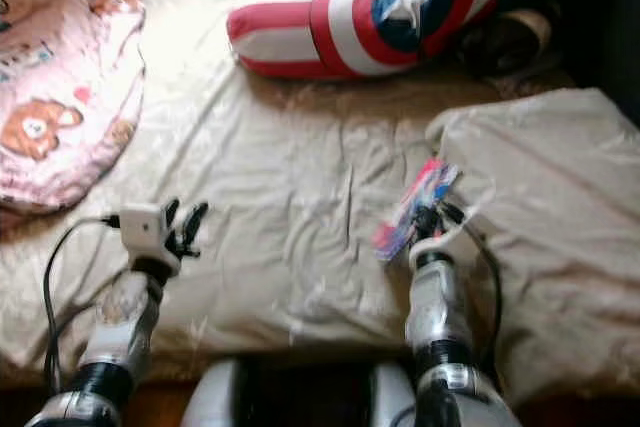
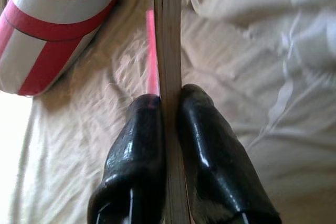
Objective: Clean up the room
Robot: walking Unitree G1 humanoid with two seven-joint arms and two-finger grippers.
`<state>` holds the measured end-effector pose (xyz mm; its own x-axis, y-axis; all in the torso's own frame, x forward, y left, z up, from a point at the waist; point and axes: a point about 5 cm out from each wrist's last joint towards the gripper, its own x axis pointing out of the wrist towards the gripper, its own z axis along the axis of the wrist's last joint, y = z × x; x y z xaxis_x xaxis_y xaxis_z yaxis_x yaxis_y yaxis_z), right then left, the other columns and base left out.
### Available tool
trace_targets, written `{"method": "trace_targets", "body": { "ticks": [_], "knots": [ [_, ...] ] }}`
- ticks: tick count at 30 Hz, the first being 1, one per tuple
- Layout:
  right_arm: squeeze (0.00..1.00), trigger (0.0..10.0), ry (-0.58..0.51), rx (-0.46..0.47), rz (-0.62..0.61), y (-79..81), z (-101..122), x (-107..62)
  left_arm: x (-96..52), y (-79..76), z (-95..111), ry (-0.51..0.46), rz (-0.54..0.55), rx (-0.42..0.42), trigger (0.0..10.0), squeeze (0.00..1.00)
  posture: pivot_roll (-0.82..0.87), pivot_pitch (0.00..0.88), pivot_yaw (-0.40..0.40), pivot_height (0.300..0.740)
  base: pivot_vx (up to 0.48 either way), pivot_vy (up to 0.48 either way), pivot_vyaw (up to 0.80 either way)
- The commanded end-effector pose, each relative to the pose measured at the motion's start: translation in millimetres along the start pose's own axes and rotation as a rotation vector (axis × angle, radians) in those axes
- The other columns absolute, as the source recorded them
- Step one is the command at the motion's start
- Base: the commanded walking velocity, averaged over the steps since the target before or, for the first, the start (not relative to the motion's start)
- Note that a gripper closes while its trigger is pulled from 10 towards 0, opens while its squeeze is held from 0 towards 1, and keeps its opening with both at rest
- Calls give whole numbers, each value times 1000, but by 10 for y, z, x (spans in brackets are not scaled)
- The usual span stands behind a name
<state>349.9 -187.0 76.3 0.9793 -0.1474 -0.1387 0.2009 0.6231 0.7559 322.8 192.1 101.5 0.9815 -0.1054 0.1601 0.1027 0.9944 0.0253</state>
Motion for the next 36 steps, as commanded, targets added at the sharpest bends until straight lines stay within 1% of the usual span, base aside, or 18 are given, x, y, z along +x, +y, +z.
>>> {"method": "trace_targets", "body": {
  "ticks": [1, 4, 5, 7, 8, 10, 12, 13, 14, 16, 17, 21, 24, 27, 29, 31, 34, 36],
  "knots": [
    [0, 10000, -2, 144, -30, -63, -5, 2, -79, -6, -19, 15, -8, 14, 10000, 0, 95, 334, 44, 645, 0, 0, 0],
    [0, 10000, -9, 288, -33, -60, -4, 22, -156, -21, -7, 15, -27, 31, 10000, 0, 121, 369, 49, 645, 0, 0, 0],
    [0, 10000, -19, 347, -10, -37, 0, 31, -191, -24, -4, 16, -34, 39, 10000, 0, 121, 369, 49, 645, 0, 0, 0],
    [0, 10000, -34, 341, 12, -22, 15, 33, -230, -14, -3, 19, -36, 48, 10000, 0, 138, 376, 58, 645, 0, 0, 0],
    [0, 10000, -63, 391, 7, -49, 30, 26, -262, -4, 9, 18, -35, 54, 10000, 0, 166, 396, 65, 645, 0, 0, 0],
    [0, 10000, -85, 431, -78, -184, 8, -15, -321, 10, 41, 14, -41, 75, 10000, 0, 193, 398, 73, 645, 0, 0, 0],
    [0, 10000, -79, 454, -128, -270, -39, -52, -368, 22, 72, 14, -44, 85, 10000, 0, 225, 397, 83, 645, 0, 0, 0],
    [0, 10000, -79, 454, -128, -270, -39, -52, -368, 22, 72, 14, -44, 85, 10000, 0, 225, 397, 83, 645, 0, 0, 0],
    [0, 10000, -59, 481, -168, -349, -125, -103, -440, 45, 114, 20, -55, 107, 10000, 0, 253, 412, 94, 645, 0, 0, 0],
    [0, 10000, -48, 491, -191, -390, -170, -132, -482, 59, 128, 28, -64, 125, 10000, 0, 268, 411, 101, 645, 0, 0, 0],
    [0, 10000, -42, 510, -229, -454, -231, -179, -542, 91, 142, 40, -73, 147, 10000, 0, 276, 418, 113, 645, 0, 0, 0],
    [0, 10000, -42, 544, -267, -531, -301, -242, -616, 116, 175, 58, -75, 156, 10000, 0, 277, 421, 118, 645, 0, 0, 0],
    [0, 10000, -15, 539, -288, -586, -390, -305, -649, 88, 200, 71, -96, 169, 10000, 0, 309, 444, 141, 645, 0, 0, 0],
    [0, 10000, 6, 506, -320, -664, -472, -386, -698, 47, 225, 85, -124, 183, 10000, 0, 305, 447, 142, 645, 0, 0, 0],
    [0, 10000, -21, 534, -365, -743, -470, -431, -737, 14, 238, 98, -155, 216, 10000, 0, 316, 448, 147, 645, 0, 0, 0],
    [0, 10000, -44, 561, -395, -790, -458, -453, -762, -13, 248, 105, -168, 221, 10000, 0, 324, 449, 152, 645, 0, 0, 0],
    [0, 10000, -54, 562, -395, -794, -442, -450, -775, -26, 262, 107, -178, 226, 10000, 0, 335, 452, 155, 645, 0, 0, 0],
    [0, 10000, -86, 569, -394, -784, -395, -426, -807, 13, 288, 113, -168, 234, 10000, 0, 340, 446, 158, 645, 0, 0, 0]
  ]
}}
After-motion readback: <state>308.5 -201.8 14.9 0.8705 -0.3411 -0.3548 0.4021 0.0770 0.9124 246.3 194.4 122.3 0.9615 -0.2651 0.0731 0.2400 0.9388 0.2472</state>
